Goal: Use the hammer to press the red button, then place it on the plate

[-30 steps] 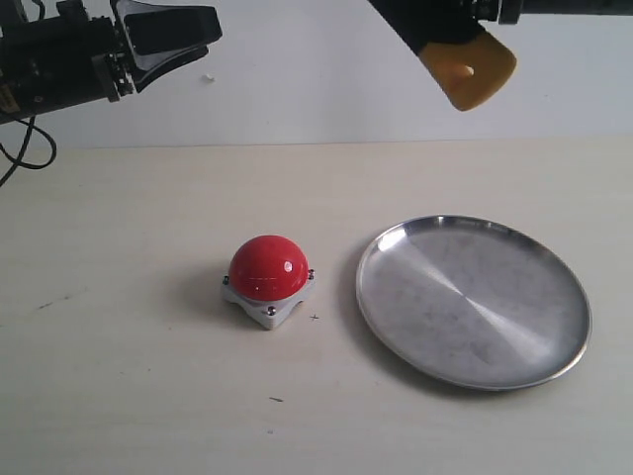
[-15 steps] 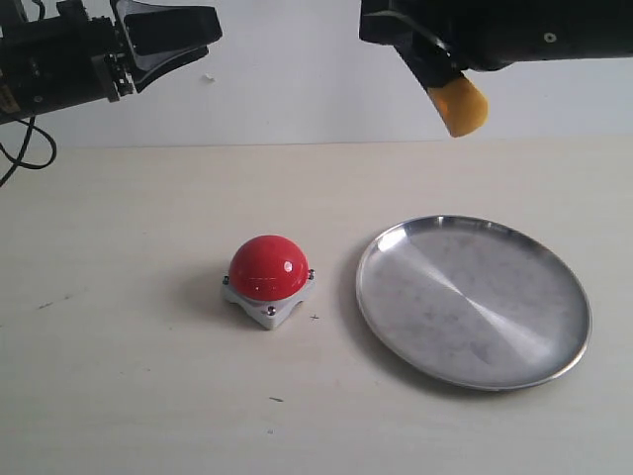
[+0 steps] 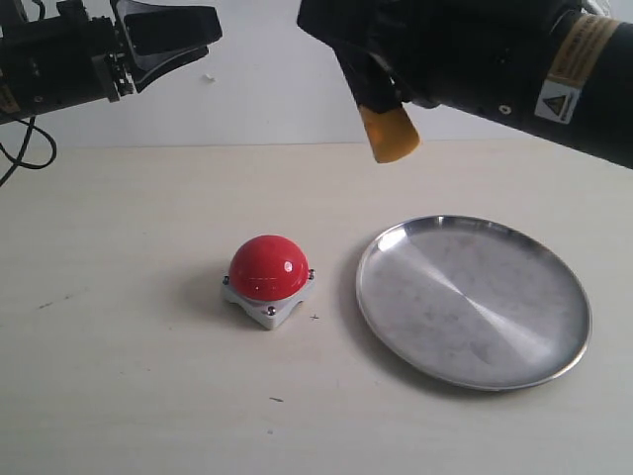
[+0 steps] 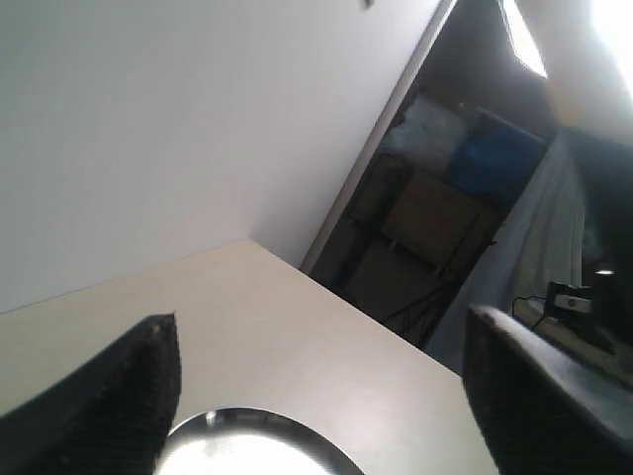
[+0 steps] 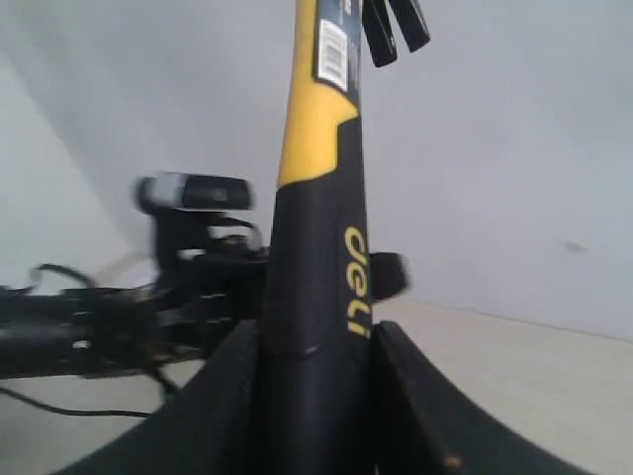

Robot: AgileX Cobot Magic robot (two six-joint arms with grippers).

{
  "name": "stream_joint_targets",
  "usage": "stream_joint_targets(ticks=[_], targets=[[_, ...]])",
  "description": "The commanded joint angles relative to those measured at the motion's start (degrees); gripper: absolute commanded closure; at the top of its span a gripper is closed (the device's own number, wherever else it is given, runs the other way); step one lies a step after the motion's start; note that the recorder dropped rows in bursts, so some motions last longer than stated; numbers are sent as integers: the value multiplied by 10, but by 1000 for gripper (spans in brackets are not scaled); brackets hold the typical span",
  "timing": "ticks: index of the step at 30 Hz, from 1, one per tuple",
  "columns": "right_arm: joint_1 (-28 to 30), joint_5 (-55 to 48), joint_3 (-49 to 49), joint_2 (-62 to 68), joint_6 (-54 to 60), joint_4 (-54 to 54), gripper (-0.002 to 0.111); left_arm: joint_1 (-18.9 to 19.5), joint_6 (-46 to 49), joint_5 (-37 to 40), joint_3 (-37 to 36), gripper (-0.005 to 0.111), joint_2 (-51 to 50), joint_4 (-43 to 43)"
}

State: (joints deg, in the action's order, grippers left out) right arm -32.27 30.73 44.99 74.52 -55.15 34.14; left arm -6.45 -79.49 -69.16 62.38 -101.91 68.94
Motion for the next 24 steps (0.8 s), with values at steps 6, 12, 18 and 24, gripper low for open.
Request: stream_joint_targets(ticks=[6, 12, 18, 24], targets=[[128, 392, 0, 52, -201, 174, 108, 2, 3, -8, 2, 31, -1, -2], [160, 392, 1, 139, -260, 176, 108, 2, 3, -8, 2, 31, -1, -2], [156, 392, 1, 173, -261, 182, 108, 2, 3, -8, 2, 31, -1, -2], [156, 392, 1, 162, -263, 151, 108, -1, -5, -8, 2, 31, -1, -16]])
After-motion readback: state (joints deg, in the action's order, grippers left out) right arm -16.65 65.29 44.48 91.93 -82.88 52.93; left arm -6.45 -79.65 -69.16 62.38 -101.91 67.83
